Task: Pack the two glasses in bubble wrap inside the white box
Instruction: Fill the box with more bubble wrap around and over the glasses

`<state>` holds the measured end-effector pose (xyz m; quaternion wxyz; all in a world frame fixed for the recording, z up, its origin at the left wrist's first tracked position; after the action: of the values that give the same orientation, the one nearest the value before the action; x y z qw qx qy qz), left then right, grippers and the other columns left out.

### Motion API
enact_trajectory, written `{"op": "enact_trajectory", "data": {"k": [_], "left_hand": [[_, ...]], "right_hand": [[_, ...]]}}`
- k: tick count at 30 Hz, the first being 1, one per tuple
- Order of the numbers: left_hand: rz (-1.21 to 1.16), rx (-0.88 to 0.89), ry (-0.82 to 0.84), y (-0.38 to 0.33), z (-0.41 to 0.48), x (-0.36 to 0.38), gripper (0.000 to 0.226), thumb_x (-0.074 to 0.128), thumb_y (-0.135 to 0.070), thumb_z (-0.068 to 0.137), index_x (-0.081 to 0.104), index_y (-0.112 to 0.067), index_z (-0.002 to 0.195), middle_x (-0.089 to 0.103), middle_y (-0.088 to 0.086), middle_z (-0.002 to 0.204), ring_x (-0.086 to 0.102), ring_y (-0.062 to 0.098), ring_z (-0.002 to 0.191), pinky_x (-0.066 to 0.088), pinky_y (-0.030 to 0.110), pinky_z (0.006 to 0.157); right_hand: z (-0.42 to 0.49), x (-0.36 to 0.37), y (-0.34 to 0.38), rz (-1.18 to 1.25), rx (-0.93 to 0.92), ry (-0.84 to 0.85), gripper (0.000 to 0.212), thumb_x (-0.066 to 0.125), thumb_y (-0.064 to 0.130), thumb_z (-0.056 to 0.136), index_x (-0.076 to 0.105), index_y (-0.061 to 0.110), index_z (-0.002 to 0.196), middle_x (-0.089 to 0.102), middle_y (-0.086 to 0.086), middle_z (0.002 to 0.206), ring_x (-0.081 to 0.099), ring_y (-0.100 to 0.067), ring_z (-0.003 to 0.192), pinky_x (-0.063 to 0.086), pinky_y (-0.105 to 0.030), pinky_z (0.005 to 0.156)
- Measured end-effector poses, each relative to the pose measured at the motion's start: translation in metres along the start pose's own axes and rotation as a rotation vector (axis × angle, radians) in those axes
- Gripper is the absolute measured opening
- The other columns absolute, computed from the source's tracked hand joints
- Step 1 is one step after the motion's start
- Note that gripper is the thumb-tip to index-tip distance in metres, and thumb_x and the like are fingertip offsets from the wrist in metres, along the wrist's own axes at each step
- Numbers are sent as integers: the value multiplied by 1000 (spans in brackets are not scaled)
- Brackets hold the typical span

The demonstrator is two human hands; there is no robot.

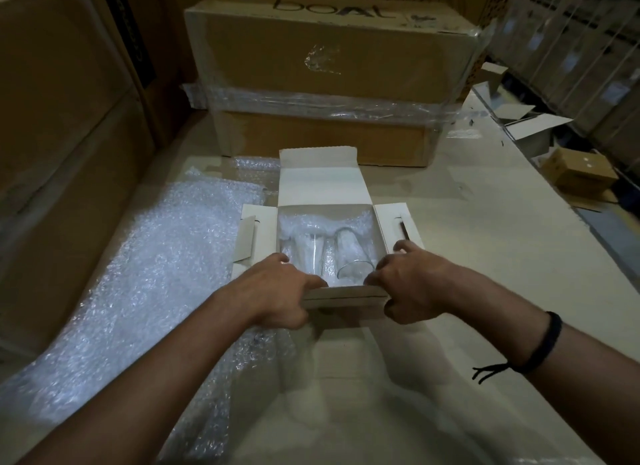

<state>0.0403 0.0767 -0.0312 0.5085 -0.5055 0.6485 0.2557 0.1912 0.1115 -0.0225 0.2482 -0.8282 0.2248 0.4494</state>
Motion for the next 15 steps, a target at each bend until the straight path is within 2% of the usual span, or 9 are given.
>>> {"op": "enact_trajectory", "data": {"k": [2,4,6,8,10,12,13,15], "left_hand": [[37,14,8,-4,7,0,45,54,-35,81,49,-41,126,67,-7,83,61,11,89,24,38,114],[12,6,20,-3,9,-2,48,56,-33,81,50,-42,128,69,-8,92,58,12,90,30,33,107],[-46,-5,-23,2,6,-7,57,62,-36,81,47,-44,136,68,-11,111,56,12,99,40,30,96],[-56,-36,-83,10,3,-11,63,66,-49,81,42,-46,139,60,-15,129,48,16,122,41,36,101],[21,-53,-51,15,1,-8,64,64,-60,80,41,-47,138,60,-12,131,41,17,132,24,42,116],[86,-19,2,11,3,3,63,63,-63,80,43,-43,136,66,-8,120,49,12,126,2,39,119],[96,1,13,7,2,4,64,62,-64,79,43,-42,135,67,-7,116,52,10,122,-4,38,118],[70,13,-14,5,1,1,63,62,-66,78,46,-41,134,68,-6,114,52,10,123,-5,36,117]], "right_hand": [[4,4,4,-13,-9,-1,49,43,50,82,56,27,123,67,-3,112,59,-18,112,26,-44,108],[4,2,5,13,1,0,49,42,58,86,56,29,123,68,-1,111,60,-18,112,26,-45,108],[4,-4,6,58,22,-19,57,43,67,87,50,31,131,67,-2,116,59,-21,112,27,-43,109],[4,-11,12,74,25,-96,67,44,72,85,43,30,137,66,-3,120,59,-23,112,31,-41,107],[8,-8,24,108,-5,-137,68,44,74,84,43,28,134,66,-1,118,61,-22,108,34,-40,103],[13,1,32,165,-8,-96,67,48,74,83,42,27,131,66,-3,116,62,-24,105,38,-41,99],[16,4,32,196,-3,-81,67,49,74,82,42,27,130,66,-4,115,62,-25,104,40,-41,99],[17,6,27,265,1,-64,70,49,78,80,43,30,130,67,-4,113,62,-27,103,44,-42,97]]}}
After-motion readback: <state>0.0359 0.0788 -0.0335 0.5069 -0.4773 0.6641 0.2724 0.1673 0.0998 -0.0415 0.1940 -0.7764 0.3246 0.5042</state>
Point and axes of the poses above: each hand's wrist, its own z-axis towards the middle knuckle, its own x-axis out of the palm, y = z × x, the point moved 7 cm from there along z, towards the middle knuckle
